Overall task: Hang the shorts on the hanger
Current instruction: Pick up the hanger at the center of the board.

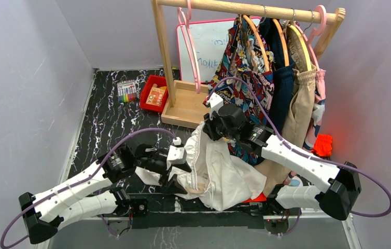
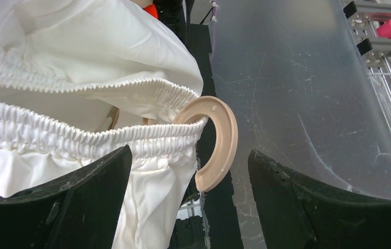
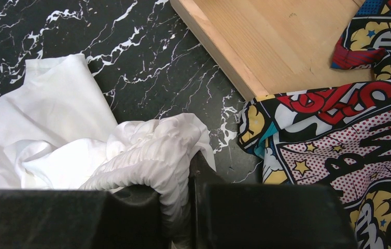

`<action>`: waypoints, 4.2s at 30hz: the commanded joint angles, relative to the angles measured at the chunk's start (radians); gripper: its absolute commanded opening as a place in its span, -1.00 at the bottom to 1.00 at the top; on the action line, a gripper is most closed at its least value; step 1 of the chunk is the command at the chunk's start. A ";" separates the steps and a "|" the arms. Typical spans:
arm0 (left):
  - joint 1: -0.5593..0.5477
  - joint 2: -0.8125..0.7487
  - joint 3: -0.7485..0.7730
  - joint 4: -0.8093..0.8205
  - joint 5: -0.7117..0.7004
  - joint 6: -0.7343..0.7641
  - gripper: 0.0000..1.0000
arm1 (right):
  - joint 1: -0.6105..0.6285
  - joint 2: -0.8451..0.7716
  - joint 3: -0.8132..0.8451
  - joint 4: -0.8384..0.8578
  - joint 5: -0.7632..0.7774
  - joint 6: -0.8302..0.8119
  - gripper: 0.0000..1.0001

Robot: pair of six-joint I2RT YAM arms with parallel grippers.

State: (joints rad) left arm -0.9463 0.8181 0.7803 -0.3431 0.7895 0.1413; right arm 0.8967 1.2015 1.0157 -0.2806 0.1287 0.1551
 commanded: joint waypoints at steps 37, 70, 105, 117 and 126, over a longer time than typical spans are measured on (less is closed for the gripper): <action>-0.224 -0.039 0.070 0.096 -0.559 0.087 -1.00 | -0.031 -0.066 0.075 0.030 -0.197 -0.012 -1.00; -0.224 -0.132 0.069 0.202 -0.766 0.107 -1.00 | -0.030 -0.338 0.197 -0.158 -0.319 -0.074 0.82; -0.225 -0.087 0.184 0.163 -0.713 0.142 -1.00 | 0.157 -0.137 0.201 -0.069 -0.591 -0.272 -0.32; -0.224 -0.179 0.192 0.156 -0.883 0.111 0.30 | 0.160 -0.210 0.171 0.066 -0.337 -0.231 -1.00; -0.224 -0.305 0.222 0.209 -1.127 -0.003 0.96 | 0.160 -0.282 0.147 0.080 -0.182 -0.267 -1.00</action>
State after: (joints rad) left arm -1.1671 0.5594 0.9684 -0.1928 -0.1768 0.2268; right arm 1.0576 0.9699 1.1683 -0.3046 -0.1642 -0.1013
